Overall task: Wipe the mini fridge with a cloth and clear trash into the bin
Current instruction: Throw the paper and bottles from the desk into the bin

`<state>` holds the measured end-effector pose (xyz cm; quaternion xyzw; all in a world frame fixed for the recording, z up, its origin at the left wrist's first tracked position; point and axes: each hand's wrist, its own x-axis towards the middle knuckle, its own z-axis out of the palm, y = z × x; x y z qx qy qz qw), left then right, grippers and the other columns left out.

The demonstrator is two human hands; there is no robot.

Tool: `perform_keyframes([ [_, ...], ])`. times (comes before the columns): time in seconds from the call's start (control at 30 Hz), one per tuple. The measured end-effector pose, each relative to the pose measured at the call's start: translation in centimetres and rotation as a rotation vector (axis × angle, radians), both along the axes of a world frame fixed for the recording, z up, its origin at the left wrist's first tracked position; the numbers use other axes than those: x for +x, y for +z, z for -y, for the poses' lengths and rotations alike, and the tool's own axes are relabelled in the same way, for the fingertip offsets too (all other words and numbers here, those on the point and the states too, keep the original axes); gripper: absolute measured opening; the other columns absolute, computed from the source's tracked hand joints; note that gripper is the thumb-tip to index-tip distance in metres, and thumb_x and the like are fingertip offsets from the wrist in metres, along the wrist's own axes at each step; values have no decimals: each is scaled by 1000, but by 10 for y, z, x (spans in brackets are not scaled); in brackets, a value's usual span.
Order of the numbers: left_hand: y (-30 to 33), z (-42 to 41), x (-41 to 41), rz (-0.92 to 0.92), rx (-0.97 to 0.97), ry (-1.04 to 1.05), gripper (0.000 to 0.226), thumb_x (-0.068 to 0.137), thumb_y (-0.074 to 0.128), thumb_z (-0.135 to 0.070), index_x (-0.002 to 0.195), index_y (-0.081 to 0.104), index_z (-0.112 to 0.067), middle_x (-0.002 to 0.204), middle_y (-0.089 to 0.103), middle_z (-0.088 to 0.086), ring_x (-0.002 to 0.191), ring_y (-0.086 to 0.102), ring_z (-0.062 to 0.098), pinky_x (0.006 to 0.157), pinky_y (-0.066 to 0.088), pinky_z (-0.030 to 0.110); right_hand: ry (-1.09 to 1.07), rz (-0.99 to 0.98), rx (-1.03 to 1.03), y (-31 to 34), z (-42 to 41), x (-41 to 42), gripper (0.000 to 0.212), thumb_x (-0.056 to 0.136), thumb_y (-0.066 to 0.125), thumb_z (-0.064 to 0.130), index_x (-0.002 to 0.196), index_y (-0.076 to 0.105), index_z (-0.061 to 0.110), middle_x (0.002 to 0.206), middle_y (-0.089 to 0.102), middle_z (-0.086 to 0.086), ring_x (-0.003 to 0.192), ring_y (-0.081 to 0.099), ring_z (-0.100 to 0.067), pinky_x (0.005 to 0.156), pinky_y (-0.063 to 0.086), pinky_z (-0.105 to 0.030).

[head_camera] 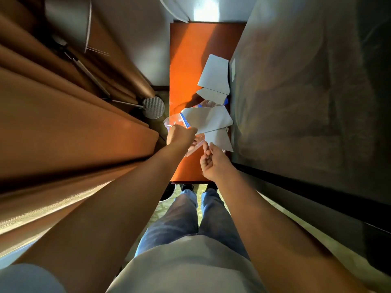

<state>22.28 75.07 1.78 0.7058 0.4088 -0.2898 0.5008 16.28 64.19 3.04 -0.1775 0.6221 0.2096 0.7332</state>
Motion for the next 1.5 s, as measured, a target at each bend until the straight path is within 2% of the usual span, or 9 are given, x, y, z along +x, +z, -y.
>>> perform_keyframes([
  [0.17, -1, 4, 3, 24, -45, 22, 19, 95, 66, -17, 97, 64, 2, 64, 67, 8, 45, 60, 13, 46, 49, 21, 45, 13, -23, -2, 4, -1, 35, 99, 63, 29, 125, 65, 5, 81, 75, 0, 48, 47, -5, 61, 57, -19],
  [0.33, 0, 7, -2, 86, 3, 2, 15, 90, 66, -14, 81, 68, -3, 65, 66, 7, 55, 58, 17, 62, 50, 28, 124, 33, -66, -10, 8, -9, 33, 101, 60, 26, 129, 63, 9, 71, 74, 1, 48, 43, -5, 79, 61, -27],
  [0.47, 9, 8, -9, 104, 46, 9, 14, 87, 67, -16, 74, 68, -12, 74, 69, 9, 64, 60, 20, 66, 53, 31, 120, 68, -100, -8, 10, -7, 35, 101, 59, 26, 132, 58, 10, 98, 78, -2, 42, 47, -3, 79, 61, -26],
  [0.53, 14, 7, -13, 124, 37, 44, 9, 87, 67, -15, 79, 71, -13, 71, 69, 6, 63, 61, 18, 67, 55, 30, 137, 77, -97, -5, 9, -5, 26, 99, 60, 26, 118, 64, 8, 92, 78, 2, 44, 48, -2, 80, 60, -24],
  [0.67, 19, 7, -25, 170, -24, 163, 9, 90, 69, -16, 98, 71, -13, 69, 68, 2, 61, 59, 13, 64, 53, 27, 164, 145, -109, -5, 5, -11, 8, 97, 55, 16, 94, 62, 13, 69, 57, 2, 42, 47, -3, 51, 53, -18],
  [0.9, 29, -7, -58, 267, -32, 328, 14, 88, 70, -24, 102, 72, -22, 79, 66, 1, 63, 56, 14, 62, 48, 28, 354, 322, -125, 3, -4, -32, 12, 102, 52, 15, 109, 60, 10, 53, 60, 4, 38, 51, -2, 76, 54, -24],
  [1.13, 35, -49, -114, 333, -26, 493, 6, 89, 63, -14, 86, 65, -19, 71, 61, 3, 63, 54, 20, 67, 47, 32, 572, 333, -187, 16, -38, -68, 8, 96, 65, 18, 102, 63, 14, 85, 65, 1, 70, 58, -8, 90, 51, -30],
  [1.33, 14, -98, -179, 271, -8, 572, 5, 91, 63, -19, 86, 63, -22, 77, 68, 2, 70, 63, 19, 84, 59, 46, 777, 339, -188, -3, -83, -122, 26, 95, 62, 18, 118, 59, 8, 86, 66, 0, 47, 57, -3, 75, 55, -23],
  [1.5, -9, -139, -247, 180, 58, 637, 21, 96, 60, -20, 115, 67, -16, 99, 72, 4, 86, 72, 20, 85, 62, 40, 939, 300, -197, -23, -121, -178, 25, 96, 57, 14, 118, 58, 2, 76, 63, 0, 41, 52, -5, 71, 53, -23],
])
